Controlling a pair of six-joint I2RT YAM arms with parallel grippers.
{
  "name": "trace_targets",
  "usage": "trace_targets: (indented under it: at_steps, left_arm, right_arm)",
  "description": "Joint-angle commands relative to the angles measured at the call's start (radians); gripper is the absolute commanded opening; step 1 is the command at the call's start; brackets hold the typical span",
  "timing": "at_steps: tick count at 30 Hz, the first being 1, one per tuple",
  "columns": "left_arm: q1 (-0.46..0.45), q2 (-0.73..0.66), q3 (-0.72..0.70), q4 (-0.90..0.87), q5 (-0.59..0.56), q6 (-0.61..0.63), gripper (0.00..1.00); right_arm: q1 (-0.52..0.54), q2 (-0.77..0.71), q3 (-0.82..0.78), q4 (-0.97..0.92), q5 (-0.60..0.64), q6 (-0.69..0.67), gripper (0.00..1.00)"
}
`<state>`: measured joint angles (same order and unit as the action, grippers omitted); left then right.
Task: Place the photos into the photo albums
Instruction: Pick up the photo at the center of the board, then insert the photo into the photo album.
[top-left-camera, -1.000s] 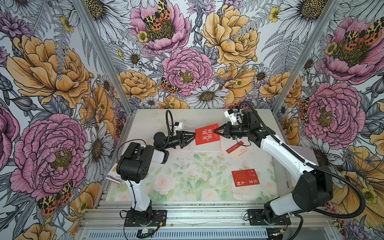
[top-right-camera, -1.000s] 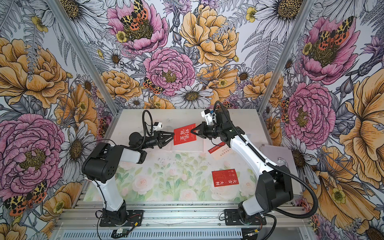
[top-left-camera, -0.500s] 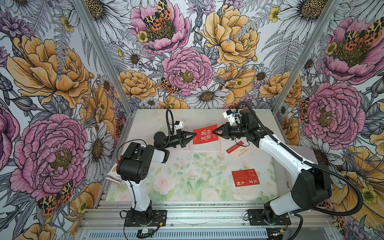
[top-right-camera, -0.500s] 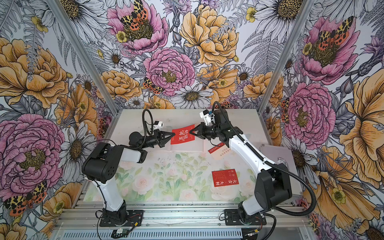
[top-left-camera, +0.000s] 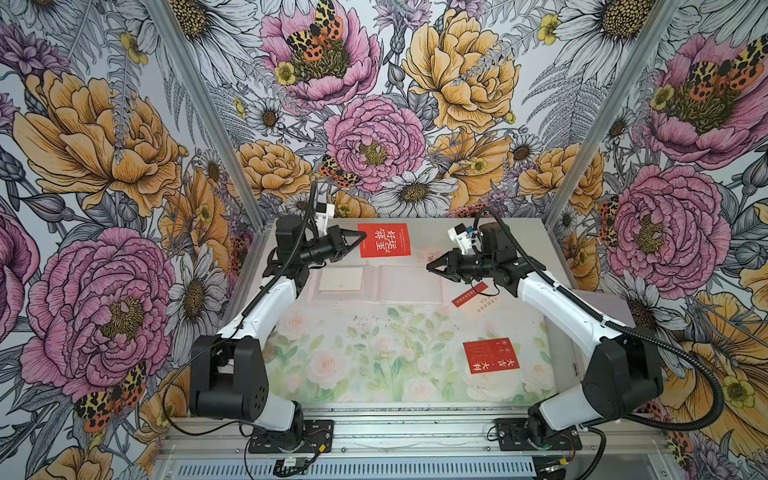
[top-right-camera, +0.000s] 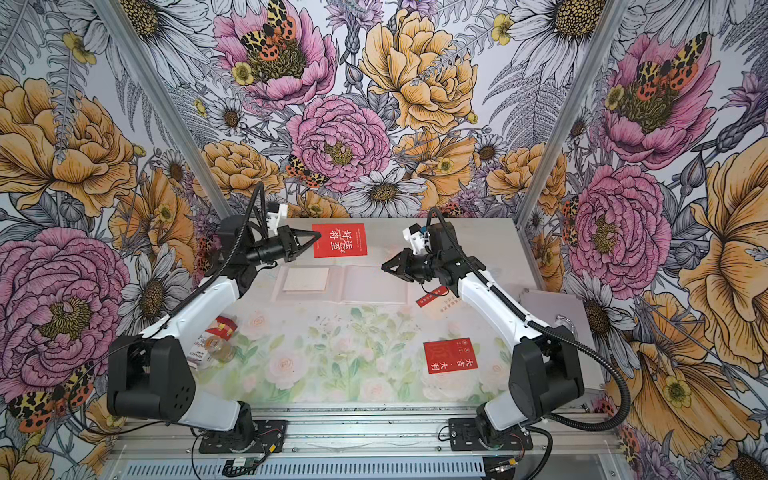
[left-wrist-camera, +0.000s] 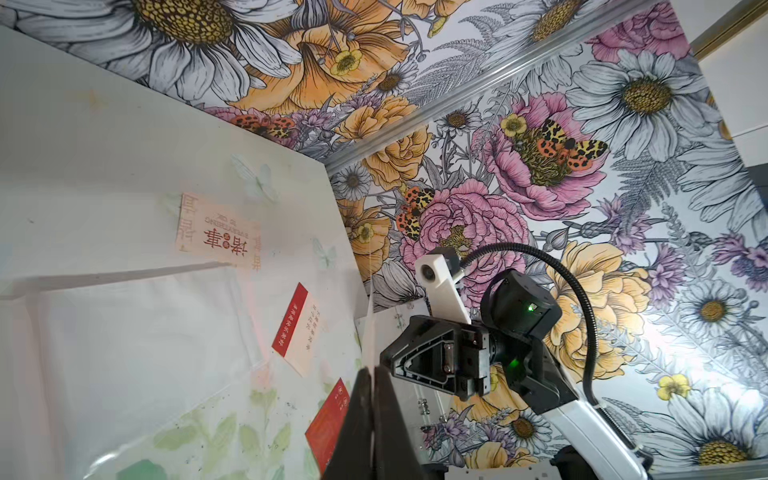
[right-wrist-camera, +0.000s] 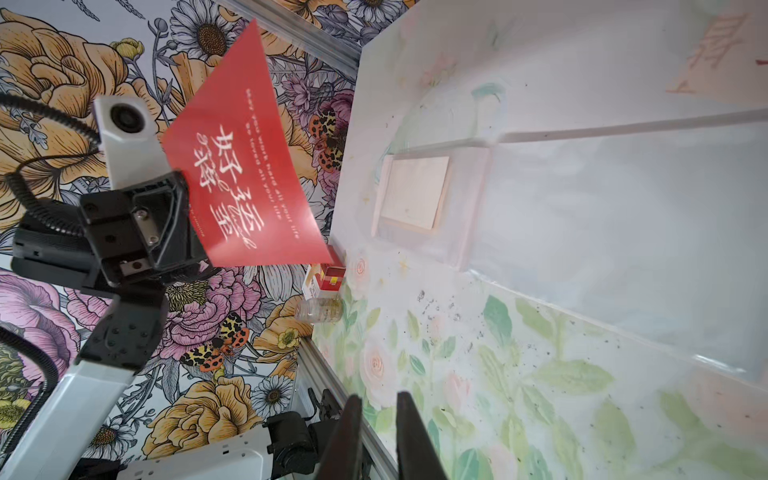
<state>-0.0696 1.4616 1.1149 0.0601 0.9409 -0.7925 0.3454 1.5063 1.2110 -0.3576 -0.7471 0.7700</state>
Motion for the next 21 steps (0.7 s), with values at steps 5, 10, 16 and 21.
trace_targets:
  at_steps: [5,10,16,21]
  left_arm:
    - [0.089,0.023,-0.023,-0.293,-0.013,0.192,0.0]
    - [0.138,0.038,-0.041,-0.293,0.006,0.197,0.0]
    - [0.163,0.074,-0.052,-0.293,-0.002,0.216,0.0]
    - [0.171,0.098,-0.043,-0.289,-0.035,0.217,0.0]
  right_arm:
    - [-0.007,0.004,-0.017,0.008,0.054,-0.007,0.18]
    - [-0.007,-0.007,-0.023,-0.067,0.117,-0.044,0.18]
    - [-0.008,-0.032,-0.048,-0.144,0.205,-0.082,0.18]
    - [-0.005,-0.015,-0.045,-0.161,0.223,-0.086,0.18]
